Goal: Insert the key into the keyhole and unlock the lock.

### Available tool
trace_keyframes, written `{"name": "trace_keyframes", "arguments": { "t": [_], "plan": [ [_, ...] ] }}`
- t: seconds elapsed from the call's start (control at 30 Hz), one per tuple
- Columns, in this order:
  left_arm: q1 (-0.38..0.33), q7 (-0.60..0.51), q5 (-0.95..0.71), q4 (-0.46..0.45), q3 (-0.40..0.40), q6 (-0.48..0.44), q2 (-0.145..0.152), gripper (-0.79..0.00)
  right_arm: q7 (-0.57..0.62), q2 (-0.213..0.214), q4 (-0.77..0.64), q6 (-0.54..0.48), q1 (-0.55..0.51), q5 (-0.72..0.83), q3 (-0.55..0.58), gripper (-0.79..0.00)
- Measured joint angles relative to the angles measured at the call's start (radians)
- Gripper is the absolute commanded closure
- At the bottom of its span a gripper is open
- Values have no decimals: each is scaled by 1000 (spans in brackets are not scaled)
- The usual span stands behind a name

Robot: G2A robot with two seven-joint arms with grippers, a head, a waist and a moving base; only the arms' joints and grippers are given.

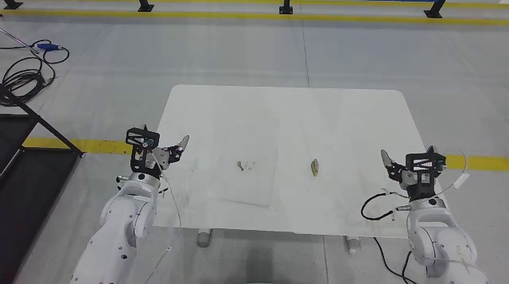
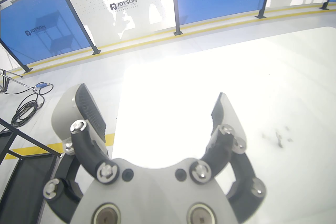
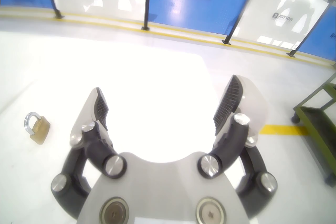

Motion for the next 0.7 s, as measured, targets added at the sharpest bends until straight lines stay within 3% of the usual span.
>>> {"name": "trace_keyframes", "arguments": {
  "t": [0.7],
  "plan": [
    [-14,-19,-12,-8,-4,-1,-1,-785,0,0,0,0,0,0,0,-785]
  ]
}}
